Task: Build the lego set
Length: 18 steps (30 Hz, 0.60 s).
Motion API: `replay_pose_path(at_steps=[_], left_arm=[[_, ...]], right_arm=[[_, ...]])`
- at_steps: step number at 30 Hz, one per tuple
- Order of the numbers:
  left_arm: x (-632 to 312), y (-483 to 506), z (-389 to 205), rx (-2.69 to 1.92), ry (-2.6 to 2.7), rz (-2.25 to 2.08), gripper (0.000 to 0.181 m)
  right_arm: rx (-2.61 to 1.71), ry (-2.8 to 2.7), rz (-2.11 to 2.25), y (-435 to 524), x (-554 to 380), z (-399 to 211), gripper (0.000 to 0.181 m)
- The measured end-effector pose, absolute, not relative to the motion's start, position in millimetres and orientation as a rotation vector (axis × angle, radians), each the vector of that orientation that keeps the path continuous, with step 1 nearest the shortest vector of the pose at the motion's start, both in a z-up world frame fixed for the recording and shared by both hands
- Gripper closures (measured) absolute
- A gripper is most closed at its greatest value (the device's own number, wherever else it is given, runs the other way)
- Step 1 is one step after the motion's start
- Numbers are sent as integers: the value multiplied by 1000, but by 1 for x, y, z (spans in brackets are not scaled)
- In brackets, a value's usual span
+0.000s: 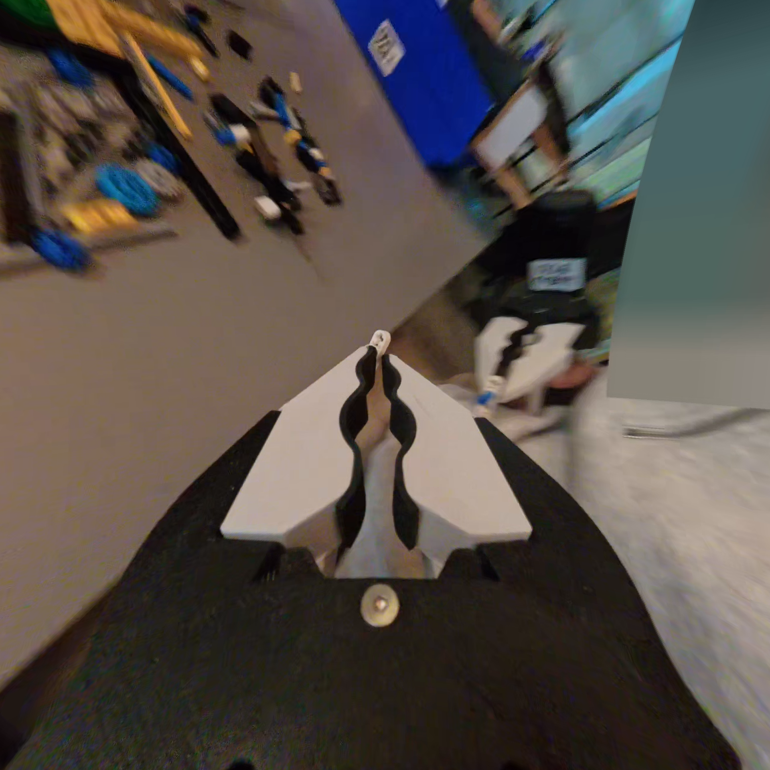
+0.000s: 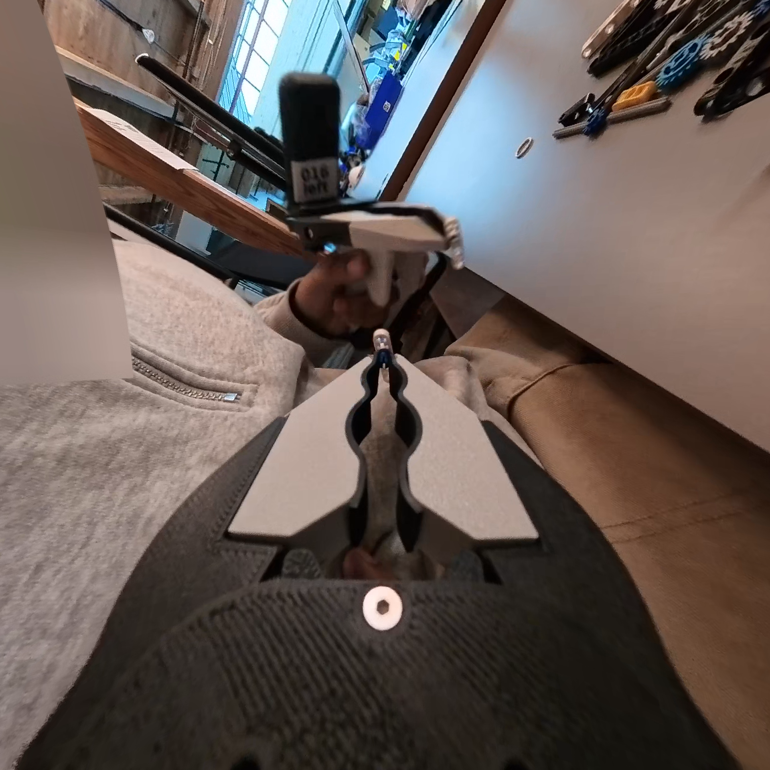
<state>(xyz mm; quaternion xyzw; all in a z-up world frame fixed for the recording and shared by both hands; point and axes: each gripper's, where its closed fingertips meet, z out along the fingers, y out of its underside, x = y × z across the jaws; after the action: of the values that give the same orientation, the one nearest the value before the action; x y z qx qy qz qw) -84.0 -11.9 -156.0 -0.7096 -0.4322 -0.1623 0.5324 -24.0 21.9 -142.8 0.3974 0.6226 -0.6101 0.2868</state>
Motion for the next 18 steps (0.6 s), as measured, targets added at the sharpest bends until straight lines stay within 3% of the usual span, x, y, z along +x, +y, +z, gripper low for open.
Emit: replay_pose_path(at_steps=[6, 18], left_arm=[[-124, -24, -200, -2234, -857, 274, 179], [-124, -24, -204, -2324, -819, 220, 163]], right_arm=[[1058, 1651, -1654, 25, -24, -141, 179], [1051, 1604, -1684, 32, -26, -141, 179]])
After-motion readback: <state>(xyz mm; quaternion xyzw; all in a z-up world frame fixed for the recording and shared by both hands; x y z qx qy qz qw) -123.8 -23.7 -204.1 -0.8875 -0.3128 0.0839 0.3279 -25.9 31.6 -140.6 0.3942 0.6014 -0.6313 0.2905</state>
